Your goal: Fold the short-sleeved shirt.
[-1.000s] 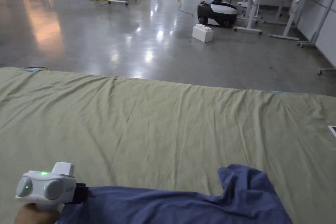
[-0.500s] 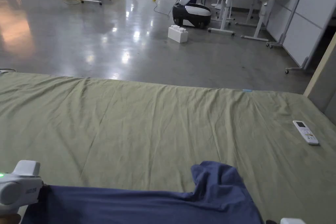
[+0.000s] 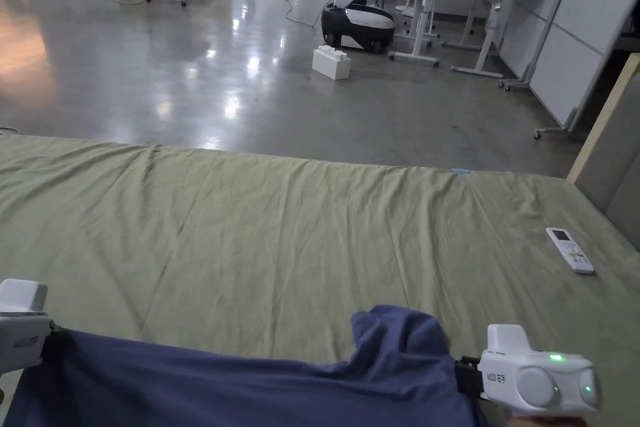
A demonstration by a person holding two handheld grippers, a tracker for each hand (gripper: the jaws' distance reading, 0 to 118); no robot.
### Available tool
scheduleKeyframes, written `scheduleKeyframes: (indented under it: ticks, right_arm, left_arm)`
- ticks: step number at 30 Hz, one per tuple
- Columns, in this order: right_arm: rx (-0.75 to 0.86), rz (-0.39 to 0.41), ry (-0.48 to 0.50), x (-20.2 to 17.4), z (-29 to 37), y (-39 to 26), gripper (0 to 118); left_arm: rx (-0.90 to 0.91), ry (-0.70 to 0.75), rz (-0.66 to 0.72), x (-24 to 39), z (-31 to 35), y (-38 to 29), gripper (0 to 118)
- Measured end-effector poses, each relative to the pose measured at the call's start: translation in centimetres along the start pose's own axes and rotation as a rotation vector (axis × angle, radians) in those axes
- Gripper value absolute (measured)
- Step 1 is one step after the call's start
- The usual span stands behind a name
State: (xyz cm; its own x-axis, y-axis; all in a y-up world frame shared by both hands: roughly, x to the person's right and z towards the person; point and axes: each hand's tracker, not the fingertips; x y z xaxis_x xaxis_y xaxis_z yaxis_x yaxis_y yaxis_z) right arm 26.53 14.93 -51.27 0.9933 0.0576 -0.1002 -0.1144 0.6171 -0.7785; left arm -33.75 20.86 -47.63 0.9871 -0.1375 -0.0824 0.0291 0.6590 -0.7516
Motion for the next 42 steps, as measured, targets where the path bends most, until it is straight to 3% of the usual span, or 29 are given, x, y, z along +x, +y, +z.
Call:
scheduleKeyframes:
  ticks: [7,12,14,15,18,25,32,42]
  right_arm:
    - [-0.083,0.014,-0.001,-1.1,-3.3,-0.1,50]
    - [-0.040,0.131,-0.063,-3.3,-3.4,-0.7,46]
    - [-0.050,0.125,-0.065,-3.4,-3.8,-0.5,44]
    - [-0.052,0.123,-0.064,-3.3,-3.8,-0.4,41]
    - [-0.044,0.103,-0.079,-3.3,-3.6,-0.2,4]
    - [0.085,0.115,-0.058,-3.5,-0.4,-0.7,3]
    - [0.260,0.062,-0.023,-2.7,8.0,0.2,3]
    - [0.456,0.033,-0.061,-1.3,20.2,2.2,3]
  left_arm:
    - [-0.028,-0.004,0.004,-0.3,-0.3,-0.5,5]
    - [-0.046,-0.011,-0.002,0.0,-0.6,-1.0,5]
    - [-0.049,-0.006,-0.010,0.3,-0.7,-1.2,5]
    - [-0.050,-0.005,-0.012,0.4,-0.7,-1.4,5]
    - [-0.054,-0.004,-0.007,0.4,-0.7,-1.6,5]
    - [0.002,-0.011,0.017,0.0,1.1,-1.4,5]
    - [0.095,-0.044,0.054,-0.1,5.8,-0.7,4]
    - [0.263,-0.078,0.127,-1.6,15.4,1.0,4]
